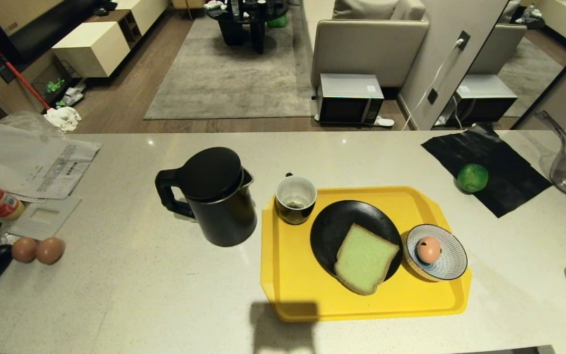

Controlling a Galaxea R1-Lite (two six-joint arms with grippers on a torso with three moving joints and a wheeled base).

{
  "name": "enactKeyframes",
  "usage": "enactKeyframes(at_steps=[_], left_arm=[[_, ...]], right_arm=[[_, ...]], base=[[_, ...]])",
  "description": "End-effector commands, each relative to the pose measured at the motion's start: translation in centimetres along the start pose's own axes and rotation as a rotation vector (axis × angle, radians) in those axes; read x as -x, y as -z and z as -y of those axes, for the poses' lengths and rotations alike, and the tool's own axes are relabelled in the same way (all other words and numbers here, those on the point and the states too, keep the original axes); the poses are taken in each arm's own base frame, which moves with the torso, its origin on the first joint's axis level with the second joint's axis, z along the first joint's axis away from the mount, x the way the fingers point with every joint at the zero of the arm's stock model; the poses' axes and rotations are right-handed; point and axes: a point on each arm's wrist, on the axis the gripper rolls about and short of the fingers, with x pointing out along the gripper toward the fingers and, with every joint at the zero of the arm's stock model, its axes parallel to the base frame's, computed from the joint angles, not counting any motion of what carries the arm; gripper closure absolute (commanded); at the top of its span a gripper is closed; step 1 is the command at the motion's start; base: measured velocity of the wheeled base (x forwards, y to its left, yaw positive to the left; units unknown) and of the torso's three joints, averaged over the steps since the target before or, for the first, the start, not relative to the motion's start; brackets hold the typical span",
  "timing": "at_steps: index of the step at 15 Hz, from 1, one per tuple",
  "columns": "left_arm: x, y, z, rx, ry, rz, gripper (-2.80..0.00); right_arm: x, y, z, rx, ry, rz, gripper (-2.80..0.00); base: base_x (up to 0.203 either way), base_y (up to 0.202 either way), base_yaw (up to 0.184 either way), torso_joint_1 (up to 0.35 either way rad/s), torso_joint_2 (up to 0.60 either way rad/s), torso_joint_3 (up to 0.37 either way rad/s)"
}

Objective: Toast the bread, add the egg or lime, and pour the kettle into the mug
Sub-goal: Pick up the kettle

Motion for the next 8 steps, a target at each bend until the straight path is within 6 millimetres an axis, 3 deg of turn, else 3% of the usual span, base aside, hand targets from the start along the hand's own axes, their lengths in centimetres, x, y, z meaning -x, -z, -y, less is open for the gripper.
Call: enactKeyframes(at_steps=[1, 8], left_arm=[[0.01, 0.0, 0.0, -0.002, 0.0, 0.001, 0.0], [0.01, 0.0, 0.0, -0.002, 0.0, 0.001, 0.0]], right_arm=[[-0.17, 0.73, 0.02, 0.001, 0.001, -0.027, 0.0], [-0.17, 0.73, 0.02, 0.001, 0.001, -0.027, 0.0]], base=[[0.0, 0.0, 0.0, 0.0, 0.0, 0.0], [0.0, 0.0, 0.0, 0.0, 0.0, 0.0]])
